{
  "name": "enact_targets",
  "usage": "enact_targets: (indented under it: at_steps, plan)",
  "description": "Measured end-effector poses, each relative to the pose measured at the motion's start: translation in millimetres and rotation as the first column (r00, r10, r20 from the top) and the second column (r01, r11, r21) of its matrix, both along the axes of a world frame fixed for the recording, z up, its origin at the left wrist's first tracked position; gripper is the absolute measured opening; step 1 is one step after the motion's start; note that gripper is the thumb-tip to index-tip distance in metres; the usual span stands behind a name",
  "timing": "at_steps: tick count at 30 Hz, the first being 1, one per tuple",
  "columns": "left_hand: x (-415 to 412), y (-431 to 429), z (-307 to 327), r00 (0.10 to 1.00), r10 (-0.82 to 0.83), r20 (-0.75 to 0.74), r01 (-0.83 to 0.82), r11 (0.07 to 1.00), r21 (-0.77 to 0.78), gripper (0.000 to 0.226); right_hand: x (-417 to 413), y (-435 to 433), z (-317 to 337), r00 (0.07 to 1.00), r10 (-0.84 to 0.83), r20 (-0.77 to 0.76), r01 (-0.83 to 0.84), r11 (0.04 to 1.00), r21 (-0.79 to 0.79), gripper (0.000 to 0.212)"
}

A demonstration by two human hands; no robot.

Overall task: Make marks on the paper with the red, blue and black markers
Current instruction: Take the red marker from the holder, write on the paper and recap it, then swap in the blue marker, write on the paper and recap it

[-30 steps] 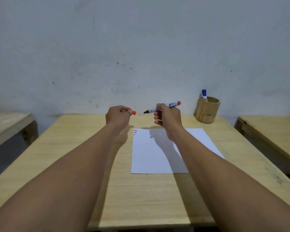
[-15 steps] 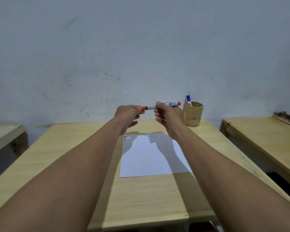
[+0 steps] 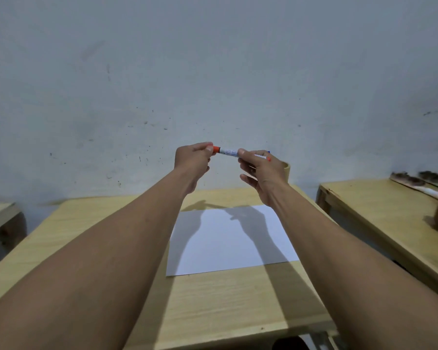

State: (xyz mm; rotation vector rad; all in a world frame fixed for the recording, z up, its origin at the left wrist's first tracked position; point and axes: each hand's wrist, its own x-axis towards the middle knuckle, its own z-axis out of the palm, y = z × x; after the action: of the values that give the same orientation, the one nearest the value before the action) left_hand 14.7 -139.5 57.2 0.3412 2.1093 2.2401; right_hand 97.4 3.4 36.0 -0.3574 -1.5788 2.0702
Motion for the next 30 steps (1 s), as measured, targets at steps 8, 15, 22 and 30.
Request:
enact_targets:
  at_steps: [8, 15, 22, 30]
  plan:
    - [3.0, 48.3, 13.6, 0.957, -0.036, -0.288, -0.023, 0.98, -0.197, 0.025, 16.5, 33.7, 1.0, 0.992, 0.016, 0.128, -0.08, 0.854, 0.514, 0.008]
    - [1.7, 103.7, 9.3, 0.967, -0.1, -0.233, 0.05, 0.976, -0.211, 0.044, 5.9, 90.2, 6.8, 0.982, -0.127, 0.142, 0.0, 0.749, 0.663, 0.006]
    - [-17.8, 145.1, -45.5, 0.974, -0.124, -0.188, 0.037, 0.911, -0.412, 0.063, -28.9, 144.4, 15.6, 0.94, -0.335, 0.066, 0.184, 0.659, 0.729, 0.016]
    - [-41.6, 187.8, -99.0, 0.969, -0.218, -0.117, 0.109, 0.798, -0.592, 0.104, -70.3, 179.0, 4.2, 0.896, -0.429, 0.115, 0.172, 0.573, 0.801, 0.02]
